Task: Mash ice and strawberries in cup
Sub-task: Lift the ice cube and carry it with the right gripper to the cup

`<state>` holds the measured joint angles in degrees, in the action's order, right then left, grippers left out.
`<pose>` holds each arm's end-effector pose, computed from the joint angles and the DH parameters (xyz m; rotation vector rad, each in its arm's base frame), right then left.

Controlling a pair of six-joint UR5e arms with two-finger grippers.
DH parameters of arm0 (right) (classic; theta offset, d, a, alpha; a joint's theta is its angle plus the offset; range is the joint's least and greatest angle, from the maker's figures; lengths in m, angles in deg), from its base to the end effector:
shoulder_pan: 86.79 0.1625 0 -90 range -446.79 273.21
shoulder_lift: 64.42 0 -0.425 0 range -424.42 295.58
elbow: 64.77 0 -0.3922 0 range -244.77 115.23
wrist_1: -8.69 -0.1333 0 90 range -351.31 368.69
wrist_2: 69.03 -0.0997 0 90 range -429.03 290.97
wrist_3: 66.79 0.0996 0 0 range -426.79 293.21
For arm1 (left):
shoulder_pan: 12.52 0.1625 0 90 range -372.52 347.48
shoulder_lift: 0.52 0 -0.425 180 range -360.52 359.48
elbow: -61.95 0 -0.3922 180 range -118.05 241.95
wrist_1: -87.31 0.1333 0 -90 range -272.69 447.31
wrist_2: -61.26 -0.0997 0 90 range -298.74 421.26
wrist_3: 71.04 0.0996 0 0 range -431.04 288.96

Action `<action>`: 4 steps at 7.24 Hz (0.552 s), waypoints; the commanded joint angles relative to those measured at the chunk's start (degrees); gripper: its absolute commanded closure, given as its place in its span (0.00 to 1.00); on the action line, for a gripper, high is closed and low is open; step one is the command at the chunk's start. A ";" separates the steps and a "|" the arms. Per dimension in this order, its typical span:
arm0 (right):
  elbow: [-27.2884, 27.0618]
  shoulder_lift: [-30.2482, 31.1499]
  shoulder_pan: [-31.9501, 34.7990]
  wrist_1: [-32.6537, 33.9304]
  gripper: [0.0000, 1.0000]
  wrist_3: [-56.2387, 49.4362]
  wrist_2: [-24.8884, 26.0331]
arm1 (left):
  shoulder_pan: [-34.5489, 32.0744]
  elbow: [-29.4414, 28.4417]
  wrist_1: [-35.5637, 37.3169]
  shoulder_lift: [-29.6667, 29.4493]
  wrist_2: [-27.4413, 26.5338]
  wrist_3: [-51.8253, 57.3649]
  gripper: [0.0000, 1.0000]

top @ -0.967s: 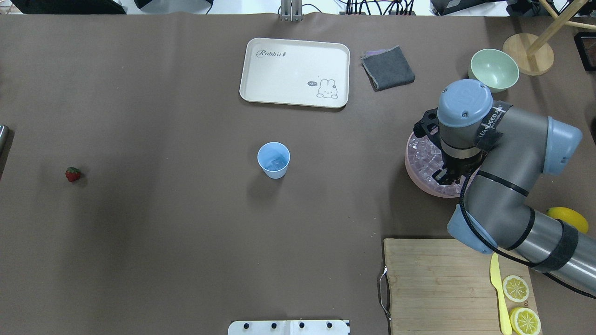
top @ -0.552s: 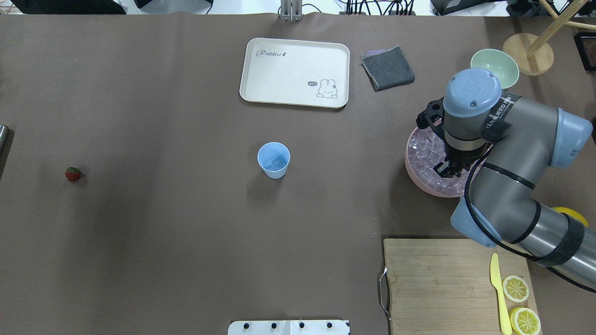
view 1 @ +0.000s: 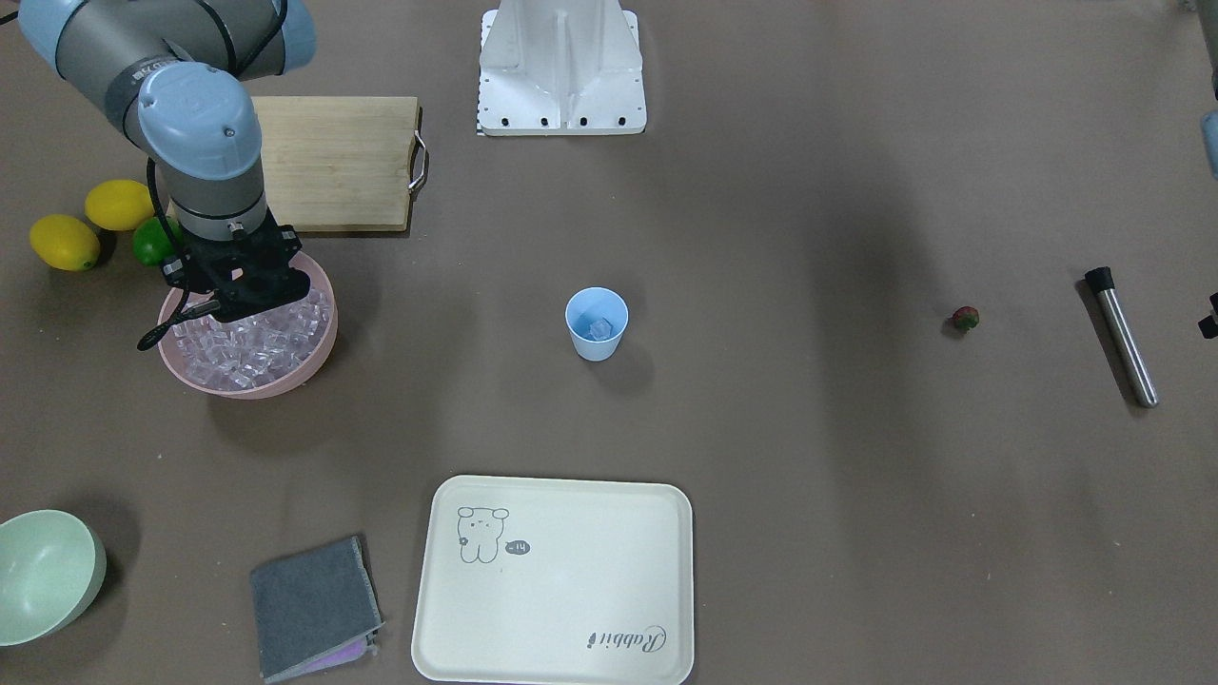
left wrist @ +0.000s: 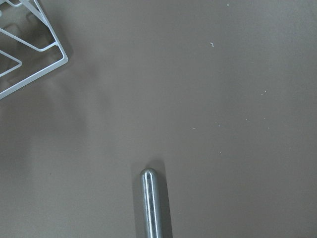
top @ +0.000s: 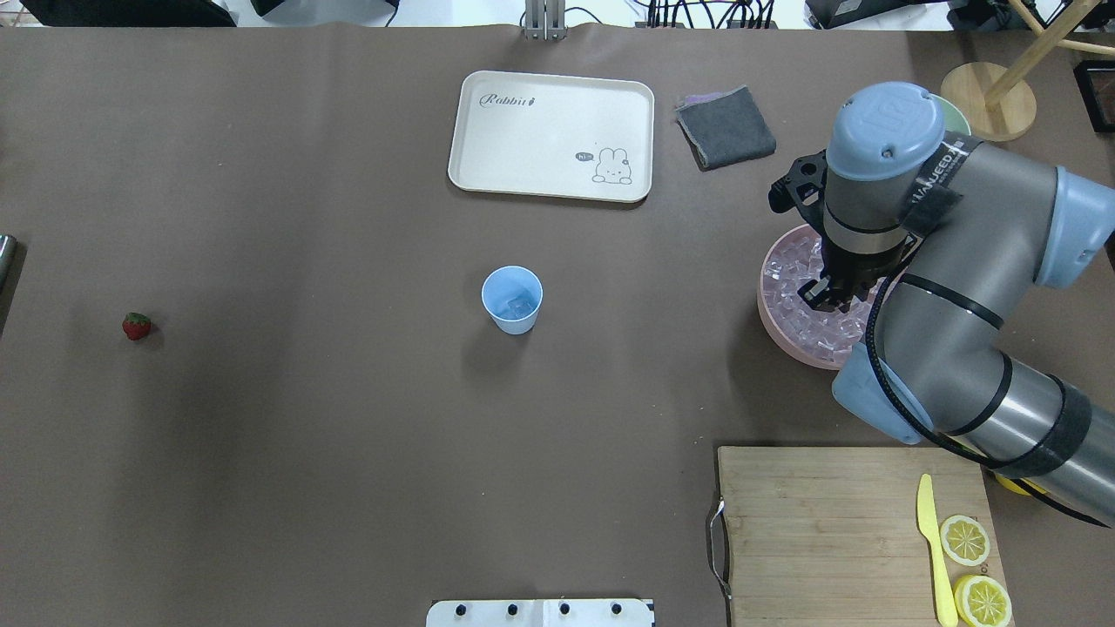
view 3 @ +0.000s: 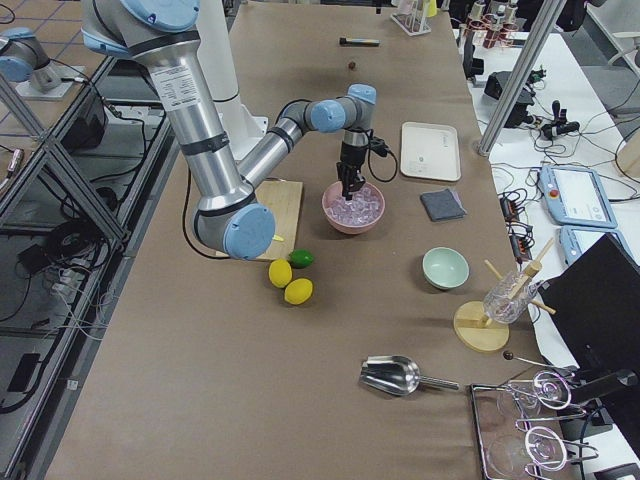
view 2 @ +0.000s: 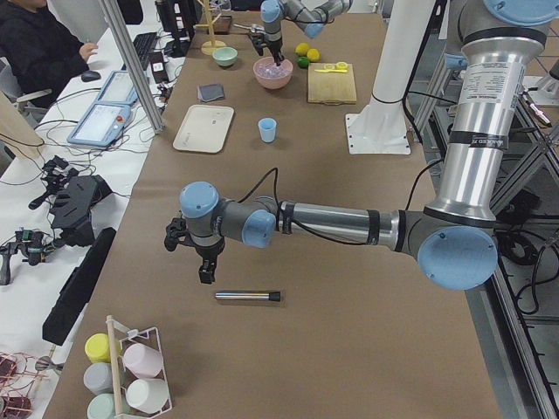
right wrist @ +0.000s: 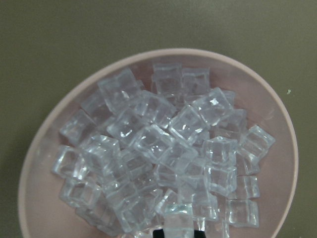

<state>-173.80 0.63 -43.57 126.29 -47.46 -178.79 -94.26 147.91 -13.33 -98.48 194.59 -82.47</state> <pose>-0.3571 -0.4722 0.3373 0.0510 -0.4465 -0.5204 0.0169 -0.5683 0.6017 0.1097 0.7821 0.0437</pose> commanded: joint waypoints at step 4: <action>0.93 -10.35 -0.51 2.46 0.88 6.90 -3.43 | 0.00 0.17 0.00 0.31 0.00 0.00 0.02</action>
<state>-173.18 -6.36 -43.60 128.60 -44.44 -181.09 -94.26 147.98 -13.27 -98.29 194.59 -82.47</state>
